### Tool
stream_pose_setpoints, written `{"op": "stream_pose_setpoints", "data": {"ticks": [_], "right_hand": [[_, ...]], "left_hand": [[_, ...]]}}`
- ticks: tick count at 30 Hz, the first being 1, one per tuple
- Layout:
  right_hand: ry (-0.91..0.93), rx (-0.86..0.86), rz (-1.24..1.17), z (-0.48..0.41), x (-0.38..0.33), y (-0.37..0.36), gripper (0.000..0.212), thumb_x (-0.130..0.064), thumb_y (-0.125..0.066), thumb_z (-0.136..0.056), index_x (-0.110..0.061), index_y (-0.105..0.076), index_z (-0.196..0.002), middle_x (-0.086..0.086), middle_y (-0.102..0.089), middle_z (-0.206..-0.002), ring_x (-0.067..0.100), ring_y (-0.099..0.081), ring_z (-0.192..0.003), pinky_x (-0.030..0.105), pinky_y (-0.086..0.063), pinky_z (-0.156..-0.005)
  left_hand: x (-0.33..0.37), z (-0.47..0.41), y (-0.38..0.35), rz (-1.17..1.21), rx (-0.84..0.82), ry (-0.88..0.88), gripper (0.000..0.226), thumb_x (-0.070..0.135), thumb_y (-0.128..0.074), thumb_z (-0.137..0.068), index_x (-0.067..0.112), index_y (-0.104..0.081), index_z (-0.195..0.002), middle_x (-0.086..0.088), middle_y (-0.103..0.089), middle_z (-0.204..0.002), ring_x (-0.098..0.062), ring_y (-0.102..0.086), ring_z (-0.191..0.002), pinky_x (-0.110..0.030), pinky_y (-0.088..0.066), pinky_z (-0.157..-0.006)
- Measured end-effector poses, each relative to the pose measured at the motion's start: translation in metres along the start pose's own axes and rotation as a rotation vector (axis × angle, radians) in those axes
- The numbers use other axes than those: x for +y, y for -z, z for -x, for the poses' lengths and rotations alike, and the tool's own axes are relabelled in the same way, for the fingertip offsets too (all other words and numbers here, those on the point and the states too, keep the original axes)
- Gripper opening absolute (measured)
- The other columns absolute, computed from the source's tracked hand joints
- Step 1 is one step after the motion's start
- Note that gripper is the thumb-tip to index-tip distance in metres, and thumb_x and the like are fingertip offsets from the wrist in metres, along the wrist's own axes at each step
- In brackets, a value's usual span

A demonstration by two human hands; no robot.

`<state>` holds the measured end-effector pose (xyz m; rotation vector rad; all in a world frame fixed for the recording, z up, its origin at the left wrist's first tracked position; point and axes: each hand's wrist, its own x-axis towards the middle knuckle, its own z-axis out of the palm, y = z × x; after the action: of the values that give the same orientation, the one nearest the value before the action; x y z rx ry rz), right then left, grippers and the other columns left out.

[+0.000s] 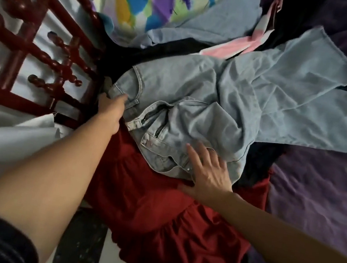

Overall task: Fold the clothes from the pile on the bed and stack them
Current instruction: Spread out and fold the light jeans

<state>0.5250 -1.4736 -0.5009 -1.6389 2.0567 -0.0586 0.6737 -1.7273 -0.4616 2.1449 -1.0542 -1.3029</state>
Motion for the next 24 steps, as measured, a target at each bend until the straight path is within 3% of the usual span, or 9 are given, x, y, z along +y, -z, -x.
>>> {"op": "stream_pose_setpoints", "data": {"ticks": [3,6,8,13,17,18,20,24], "right_hand": [[-0.082,-0.029,0.111,-0.001,-0.019,-0.019,0.097,-0.046,-0.068,-0.07,-0.026,-0.018,-0.151,0.007,-0.039,-0.142,0.032,-0.046,-0.124,0.047,-0.037,-0.096],[-0.187,0.002,0.099,0.003,-0.027,-0.011,0.062,-0.033,-0.059,-0.084,-0.024,-0.036,-0.141,0.003,-0.049,-0.126,0.027,-0.058,-0.111,0.041,-0.037,-0.091],[-0.241,0.021,0.038,0.014,-0.028,0.002,0.046,-0.035,-0.056,-0.087,-0.026,-0.048,-0.131,0.0,-0.053,-0.126,0.027,-0.061,-0.104,0.038,-0.04,-0.09],[-0.407,0.149,-0.231,0.07,-0.032,0.065,0.032,-0.037,-0.057,-0.088,-0.027,-0.061,-0.118,0.0,-0.066,-0.115,0.028,-0.06,-0.108,0.035,-0.043,-0.08],[-0.51,0.27,-0.381,0.122,-0.038,0.131,0.013,-0.03,-0.059,-0.079,-0.02,-0.063,-0.086,0.011,-0.069,-0.091,0.035,-0.061,-0.091,0.035,-0.04,-0.067],[-0.517,0.284,-0.443,0.134,-0.037,0.146,0.003,-0.024,-0.061,-0.079,-0.022,-0.061,-0.081,0.009,-0.067,-0.084,0.033,-0.062,-0.087,0.036,-0.042,-0.068],[-0.516,0.302,-0.538,0.16,-0.032,0.174,0.007,-0.017,-0.063,-0.077,-0.023,-0.061,-0.08,0.003,-0.063,-0.078,0.026,-0.06,-0.082,0.036,-0.046,-0.071],[-0.57,0.395,-0.695,0.221,-0.005,0.214,0.013,-0.016,-0.068,-0.076,-0.005,-0.064,-0.083,0.002,-0.06,-0.075,0.016,-0.054,-0.074,0.037,-0.049,-0.071]], "left_hand": [[-0.002,-0.011,0.008,0.109,-0.056,0.107,0.065,0.026,-0.086,-0.058,0.011,-0.061,-0.116,-0.007,-0.069,-0.105,-0.024,-0.068,-0.091,-0.043,-0.056,-0.083],[0.004,0.003,0.017,0.061,-0.195,-0.005,0.033,0.014,-0.079,-0.073,0.011,-0.067,-0.104,-0.002,-0.07,-0.091,-0.017,-0.067,-0.076,-0.032,-0.055,-0.071],[0.013,0.021,0.025,0.025,-0.216,-0.14,0.027,0.01,-0.073,-0.078,0.009,-0.068,-0.105,-0.004,-0.069,-0.095,-0.018,-0.066,-0.08,-0.029,-0.053,-0.072],[0.066,0.077,0.052,-0.027,-0.243,-0.393,0.028,0.012,-0.07,-0.078,0.007,-0.07,-0.106,-0.002,-0.069,-0.098,-0.017,-0.065,-0.088,-0.026,-0.051,-0.074],[0.126,0.129,0.052,0.029,-0.336,-0.522,0.032,0.017,-0.066,-0.081,0.009,-0.062,-0.113,-0.004,-0.066,-0.109,-0.017,-0.06,-0.093,-0.024,-0.045,-0.078],[0.141,0.144,0.048,0.036,-0.361,-0.55,0.033,0.018,-0.065,-0.081,0.009,-0.06,-0.112,-0.006,-0.066,-0.109,-0.018,-0.06,-0.092,-0.026,-0.047,-0.078],[0.167,0.181,0.037,0.065,-0.428,-0.624,0.03,0.018,-0.065,-0.077,0.01,-0.059,-0.106,-0.006,-0.067,-0.099,-0.019,-0.064,-0.085,-0.029,-0.056,-0.074],[0.205,0.255,-0.002,0.038,-0.491,-0.767,0.035,0.024,-0.064,-0.065,0.012,-0.066,-0.097,-0.007,-0.071,-0.095,-0.026,-0.069,-0.083,-0.048,-0.058,-0.075]]}}
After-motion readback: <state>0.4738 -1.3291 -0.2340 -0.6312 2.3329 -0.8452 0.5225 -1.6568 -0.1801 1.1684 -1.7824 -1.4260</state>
